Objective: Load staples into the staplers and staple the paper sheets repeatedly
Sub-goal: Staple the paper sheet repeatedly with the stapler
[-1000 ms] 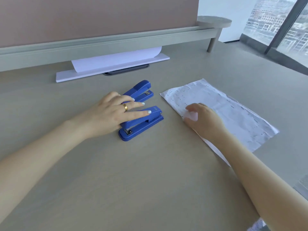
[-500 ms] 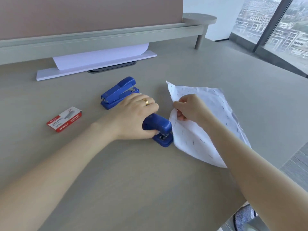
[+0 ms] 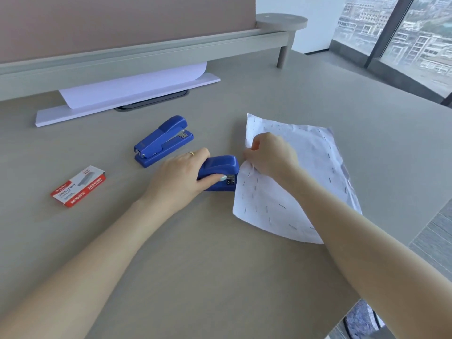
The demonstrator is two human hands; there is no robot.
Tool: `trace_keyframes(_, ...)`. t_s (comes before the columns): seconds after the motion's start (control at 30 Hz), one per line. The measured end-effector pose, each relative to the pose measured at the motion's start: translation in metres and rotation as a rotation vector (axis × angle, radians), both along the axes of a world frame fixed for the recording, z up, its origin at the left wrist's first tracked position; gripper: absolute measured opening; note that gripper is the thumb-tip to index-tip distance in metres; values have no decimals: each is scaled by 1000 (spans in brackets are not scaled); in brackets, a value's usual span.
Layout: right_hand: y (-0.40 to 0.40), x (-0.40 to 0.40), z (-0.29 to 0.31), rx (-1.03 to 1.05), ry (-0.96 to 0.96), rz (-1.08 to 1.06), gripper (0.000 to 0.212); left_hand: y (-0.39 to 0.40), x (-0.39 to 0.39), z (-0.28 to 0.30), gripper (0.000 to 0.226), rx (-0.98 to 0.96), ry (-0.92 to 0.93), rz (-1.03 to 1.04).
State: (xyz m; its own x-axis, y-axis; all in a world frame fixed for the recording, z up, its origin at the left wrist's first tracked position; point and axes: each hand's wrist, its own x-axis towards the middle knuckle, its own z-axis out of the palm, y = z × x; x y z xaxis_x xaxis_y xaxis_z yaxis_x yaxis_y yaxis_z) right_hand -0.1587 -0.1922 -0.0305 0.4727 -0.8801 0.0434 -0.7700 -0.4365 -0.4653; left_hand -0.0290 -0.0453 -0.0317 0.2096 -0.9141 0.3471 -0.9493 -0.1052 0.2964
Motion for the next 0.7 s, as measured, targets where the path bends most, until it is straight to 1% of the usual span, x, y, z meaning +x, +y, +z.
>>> trace_keyframes(0.13, -1, 10, 2, 71, -80, 9, 17, -1, -1, 1, 37, -3, 50, 10)
trace_keyframes(0.2, 1, 15, 2, 102, -105, 10, 18, 1, -5, 6, 44, 2, 149, 52)
trace_keyframes(0.27, 4, 19, 2, 158, -160, 28, 20, -1, -10, 12, 49, 53, 240, 114)
trace_keyframes(0.33, 6, 19, 4, 255, -295, 58, 26, -3, -14, 13, 49, 118, 163, 148)
trace_keyframes(0.4, 6, 10, 9, 333, -466, 71, 26, -3, -15, 12, 48, 143, 69, 151)
trace_keyframes(0.43, 5, 3, 11, 321, -514, 84, 23, -3, -14, 11, 48, 152, 43, 149)
trace_keyframes(0.47, 5, -7, 12, 277, -517, 113, 19, -4, -13, 10, 48, 162, 31, 147)
trace_keyframes(0.53, 5, -32, 10, 157, -432, 199, 12, -4, -11, 9, 46, 162, 37, 138)
trace_keyframes(0.57, 6, -47, 7, 85, -363, 232, 12, -4, -11, 8, 43, 154, 45, 129)
trace_keyframes(0.6, 6, -62, 3, 3, -280, 244, 16, -4, -10, 8, 41, 148, 51, 117)
trace_keyframes(0.67, 4, -89, -3, -139, -85, 213, 33, -4, -8, 7, 35, 144, 66, 92)
trace_keyframes(0.7, 3, -99, -6, -154, 0, 180, 43, -4, -6, 8, 32, 150, 89, 88)
